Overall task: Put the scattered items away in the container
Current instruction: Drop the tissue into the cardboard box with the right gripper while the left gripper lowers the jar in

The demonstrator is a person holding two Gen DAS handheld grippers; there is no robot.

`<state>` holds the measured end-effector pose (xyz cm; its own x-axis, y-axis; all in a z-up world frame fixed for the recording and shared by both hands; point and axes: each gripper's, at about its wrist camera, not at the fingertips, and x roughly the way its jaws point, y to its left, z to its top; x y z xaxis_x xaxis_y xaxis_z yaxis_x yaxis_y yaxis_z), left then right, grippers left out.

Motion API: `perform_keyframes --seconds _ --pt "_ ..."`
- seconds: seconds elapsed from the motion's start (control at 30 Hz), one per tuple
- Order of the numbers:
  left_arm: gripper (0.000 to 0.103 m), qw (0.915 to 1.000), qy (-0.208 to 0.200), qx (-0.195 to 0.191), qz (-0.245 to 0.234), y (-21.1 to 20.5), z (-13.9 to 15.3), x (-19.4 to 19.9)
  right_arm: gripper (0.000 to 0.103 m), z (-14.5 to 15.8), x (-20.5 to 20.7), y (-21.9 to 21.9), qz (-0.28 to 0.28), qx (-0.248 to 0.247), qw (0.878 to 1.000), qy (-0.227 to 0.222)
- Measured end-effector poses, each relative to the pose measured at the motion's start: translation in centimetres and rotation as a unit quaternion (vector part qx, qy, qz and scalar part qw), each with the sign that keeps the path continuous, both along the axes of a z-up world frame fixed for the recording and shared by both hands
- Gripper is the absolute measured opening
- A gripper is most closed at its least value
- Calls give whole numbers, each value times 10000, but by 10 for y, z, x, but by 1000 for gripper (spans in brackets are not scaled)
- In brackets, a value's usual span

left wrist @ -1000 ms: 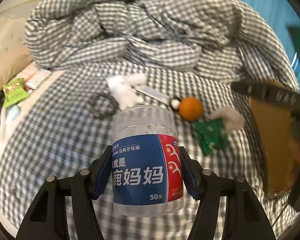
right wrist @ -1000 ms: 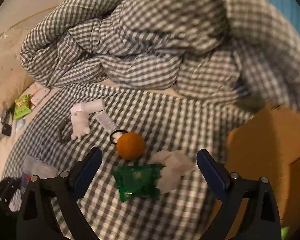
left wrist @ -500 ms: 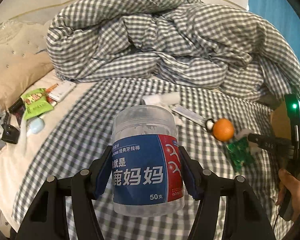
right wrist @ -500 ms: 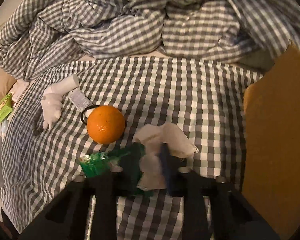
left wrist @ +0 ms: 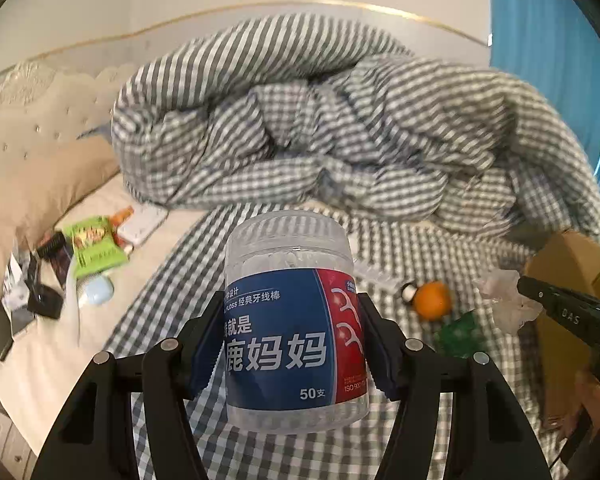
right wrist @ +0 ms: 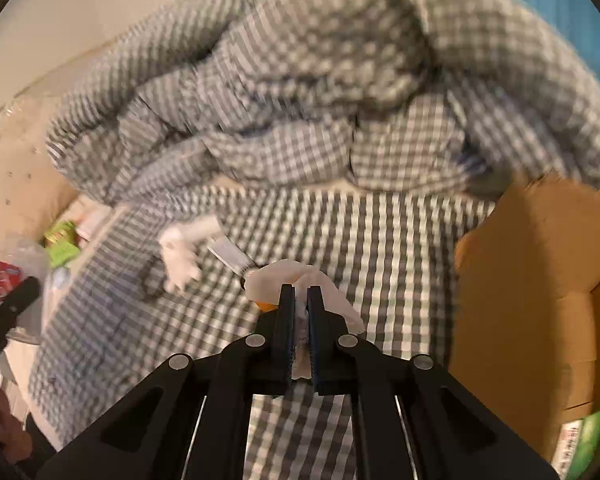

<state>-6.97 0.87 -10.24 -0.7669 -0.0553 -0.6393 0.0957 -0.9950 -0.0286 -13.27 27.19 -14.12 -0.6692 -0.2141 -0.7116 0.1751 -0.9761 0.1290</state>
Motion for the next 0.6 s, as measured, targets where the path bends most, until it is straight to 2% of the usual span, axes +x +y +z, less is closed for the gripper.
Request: perform_keyframes --seconds 0.33,0.6 --pt "64 9971 581 36 -490 48 72 23 6 107 76 41 -218 -216 9940 1048" --pt "64 9897 946 134 -1069 110 116 32 6 161 127 109 -757 -141 9844 1584"
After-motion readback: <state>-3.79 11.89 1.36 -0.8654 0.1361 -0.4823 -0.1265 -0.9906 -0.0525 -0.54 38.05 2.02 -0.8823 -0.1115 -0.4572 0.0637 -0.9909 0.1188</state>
